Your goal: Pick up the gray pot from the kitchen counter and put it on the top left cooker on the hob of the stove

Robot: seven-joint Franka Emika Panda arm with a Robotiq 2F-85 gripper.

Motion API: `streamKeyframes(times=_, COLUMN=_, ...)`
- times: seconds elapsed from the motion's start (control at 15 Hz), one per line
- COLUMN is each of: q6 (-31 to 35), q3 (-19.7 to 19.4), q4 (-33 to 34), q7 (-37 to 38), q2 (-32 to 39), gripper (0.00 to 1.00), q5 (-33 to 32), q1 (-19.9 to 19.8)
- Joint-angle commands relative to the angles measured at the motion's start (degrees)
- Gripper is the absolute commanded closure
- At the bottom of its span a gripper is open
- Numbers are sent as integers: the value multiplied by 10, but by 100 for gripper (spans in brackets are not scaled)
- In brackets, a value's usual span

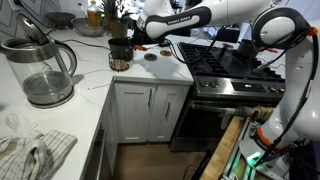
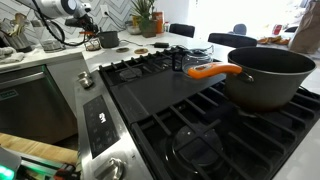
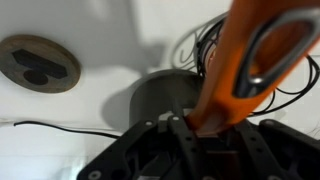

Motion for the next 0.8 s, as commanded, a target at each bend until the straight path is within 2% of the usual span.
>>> streamKeyframes(times=0.0, q6=30, q3=-19, q4=8, q7=1, q2=-4, gripper=92, q5=-19, q1=15)
streamKeyframes(times=0.53, q6=71, q3=-36, q4=8, q7=10, q2=-7, gripper=92, q5=-33, q1=21)
streamKeyframes(times=0.73, q6=81, q3=-52, q4=-10, q7=28, q2=-29, gripper=92, q5=-42, q1=31)
